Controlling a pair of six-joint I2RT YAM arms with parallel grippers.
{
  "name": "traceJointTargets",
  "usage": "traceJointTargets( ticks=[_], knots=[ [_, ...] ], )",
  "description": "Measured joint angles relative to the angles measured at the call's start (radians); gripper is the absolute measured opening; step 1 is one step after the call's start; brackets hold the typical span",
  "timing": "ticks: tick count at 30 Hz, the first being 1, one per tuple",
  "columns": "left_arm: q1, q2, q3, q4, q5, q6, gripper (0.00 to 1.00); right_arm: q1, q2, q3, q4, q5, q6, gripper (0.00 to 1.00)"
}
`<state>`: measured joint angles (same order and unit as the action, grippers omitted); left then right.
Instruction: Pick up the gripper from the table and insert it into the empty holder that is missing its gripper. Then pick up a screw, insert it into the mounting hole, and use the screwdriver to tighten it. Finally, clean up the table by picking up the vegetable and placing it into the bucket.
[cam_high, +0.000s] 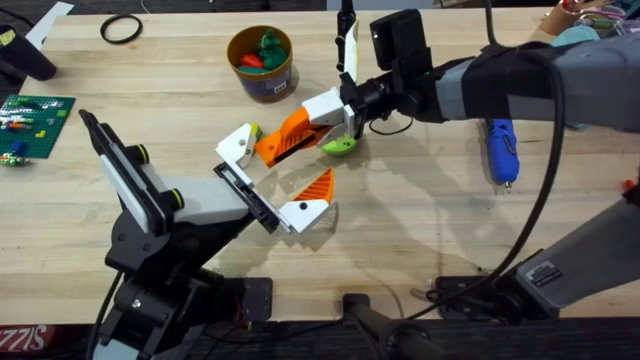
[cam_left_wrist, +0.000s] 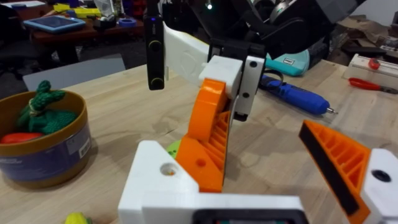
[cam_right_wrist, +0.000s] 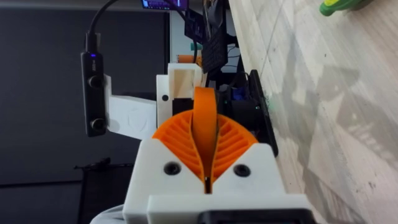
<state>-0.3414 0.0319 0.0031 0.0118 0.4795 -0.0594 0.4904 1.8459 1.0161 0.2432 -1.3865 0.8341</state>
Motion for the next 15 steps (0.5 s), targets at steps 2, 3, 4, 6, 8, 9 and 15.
traceJointTargets(
  ticks=[2, 3, 4, 6, 8, 9, 15],
  knots=[
    [0.001, 0.000, 0.002, -0.008, -0.006, -0.001, 0.983, -0.002, 0.002, 0.000, -0.008, 0.001, 0.004, 0.019],
    [0.001, 0.000, 0.002, -0.012, -0.007, 0.000, 0.983, -0.002, 0.004, 0.000, -0.010, 0.002, 0.004, 0.019],
    [0.001, 0.000, 0.002, -0.016, -0.009, -0.001, 0.983, -0.002, 0.006, 0.000, -0.010, 0.002, 0.004, 0.019],
    [0.001, 0.000, 0.002, -0.027, -0.009, -0.001, 0.983, -0.002, 0.007, 0.000, -0.012, 0.002, 0.004, 0.019],
    [0.001, 0.000, 0.002, -0.062, -0.007, -0.001, 0.983, -0.002, 0.007, 0.000, -0.008, 0.002, 0.004, 0.019],
    [0.001, 0.000, 0.002, -0.063, -0.007, -0.001, 0.983, -0.002, 0.007, 0.000, -0.003, 0.001, 0.004, 0.019],
    [0.001, 0.000, 0.002, -0.063, -0.005, -0.001, 0.983, -0.002, 0.007, 0.000, 0.032, -0.017, 0.004, 0.019]
  ],
)
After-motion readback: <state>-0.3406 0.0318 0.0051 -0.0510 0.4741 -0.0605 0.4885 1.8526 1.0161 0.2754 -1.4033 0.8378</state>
